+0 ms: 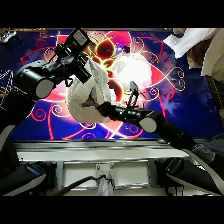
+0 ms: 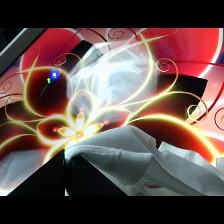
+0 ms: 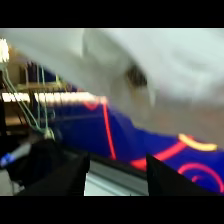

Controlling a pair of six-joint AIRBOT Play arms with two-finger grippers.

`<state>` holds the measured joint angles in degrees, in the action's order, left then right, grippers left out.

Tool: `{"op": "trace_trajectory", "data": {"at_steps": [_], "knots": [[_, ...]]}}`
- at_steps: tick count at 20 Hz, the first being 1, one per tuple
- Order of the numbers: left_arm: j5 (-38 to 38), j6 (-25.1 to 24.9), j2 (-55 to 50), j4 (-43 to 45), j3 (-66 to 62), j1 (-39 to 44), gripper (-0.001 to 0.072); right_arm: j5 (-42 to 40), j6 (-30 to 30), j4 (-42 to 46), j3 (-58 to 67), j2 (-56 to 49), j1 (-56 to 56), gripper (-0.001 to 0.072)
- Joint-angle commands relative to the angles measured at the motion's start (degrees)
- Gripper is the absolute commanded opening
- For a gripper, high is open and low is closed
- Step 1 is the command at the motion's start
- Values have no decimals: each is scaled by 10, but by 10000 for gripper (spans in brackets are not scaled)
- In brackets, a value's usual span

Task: Fold the clothes and pants, and hang the long-sleeved shirts on hangers.

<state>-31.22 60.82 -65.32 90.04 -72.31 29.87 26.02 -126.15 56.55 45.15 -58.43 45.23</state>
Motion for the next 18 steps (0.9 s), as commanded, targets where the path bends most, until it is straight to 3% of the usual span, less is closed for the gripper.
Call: {"op": "trace_trajectory", "data": {"at_steps": [1, 3, 7, 10, 18], "knots": [[0, 0, 2, 0, -1, 0, 10, -92, -161, 97, -21, -9, 57, 372], [0, 0, 2, 0, -1, 0, 10, -148, -235, 106, -24, -43, 58, 372], [0, 0, 2, 0, -1, 7, 11, -251, -329, 93, -24, -113, 45, 385], [0, 0, 2, 0, -1, 10, 11, -310, -337, 76, -24, -121, 26, 388], [4, 0, 2, 0, -1, 12, 11, -311, -337, 66, -24, -159, -34, 388]]}}
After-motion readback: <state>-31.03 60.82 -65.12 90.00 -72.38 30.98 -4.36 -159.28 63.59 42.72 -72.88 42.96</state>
